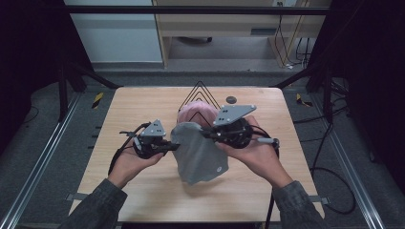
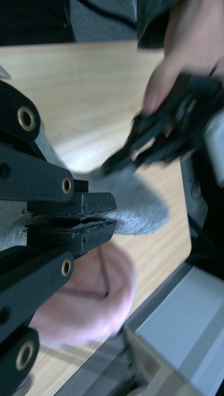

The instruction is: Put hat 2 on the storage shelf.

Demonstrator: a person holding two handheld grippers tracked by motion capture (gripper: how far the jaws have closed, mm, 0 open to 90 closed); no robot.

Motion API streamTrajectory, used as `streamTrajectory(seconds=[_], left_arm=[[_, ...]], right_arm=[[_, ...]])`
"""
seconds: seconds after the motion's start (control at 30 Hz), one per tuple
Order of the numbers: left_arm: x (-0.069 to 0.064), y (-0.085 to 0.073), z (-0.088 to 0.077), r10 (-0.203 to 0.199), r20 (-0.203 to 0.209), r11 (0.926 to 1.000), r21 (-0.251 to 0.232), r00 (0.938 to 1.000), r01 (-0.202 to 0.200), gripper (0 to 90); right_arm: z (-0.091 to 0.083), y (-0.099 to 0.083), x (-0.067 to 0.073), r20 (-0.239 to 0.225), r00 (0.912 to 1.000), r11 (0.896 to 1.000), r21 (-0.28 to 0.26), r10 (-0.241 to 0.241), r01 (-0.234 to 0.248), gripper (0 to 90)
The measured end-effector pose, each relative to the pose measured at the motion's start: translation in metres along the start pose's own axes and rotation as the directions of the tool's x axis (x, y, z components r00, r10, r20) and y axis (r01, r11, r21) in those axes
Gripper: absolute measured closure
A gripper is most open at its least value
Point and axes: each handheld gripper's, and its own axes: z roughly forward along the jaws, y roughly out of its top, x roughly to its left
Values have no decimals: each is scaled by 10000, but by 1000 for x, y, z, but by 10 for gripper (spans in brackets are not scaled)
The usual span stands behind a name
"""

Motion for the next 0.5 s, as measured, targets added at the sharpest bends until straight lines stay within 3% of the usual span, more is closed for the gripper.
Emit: streamTrajectory(seconds=[0.23,0.5], left_arm=[[-5,50,-38,478,-915,9988,-34,9947,-483,872],[0,97,-58,850,-1871,9961,-52,9787,-875,872]], right_arm=[[-26,-2,-27,964,9928,9964,-514,715,-667,860],[-41,19,-49,1683,9791,9876,-1262,1143,-936,860]])
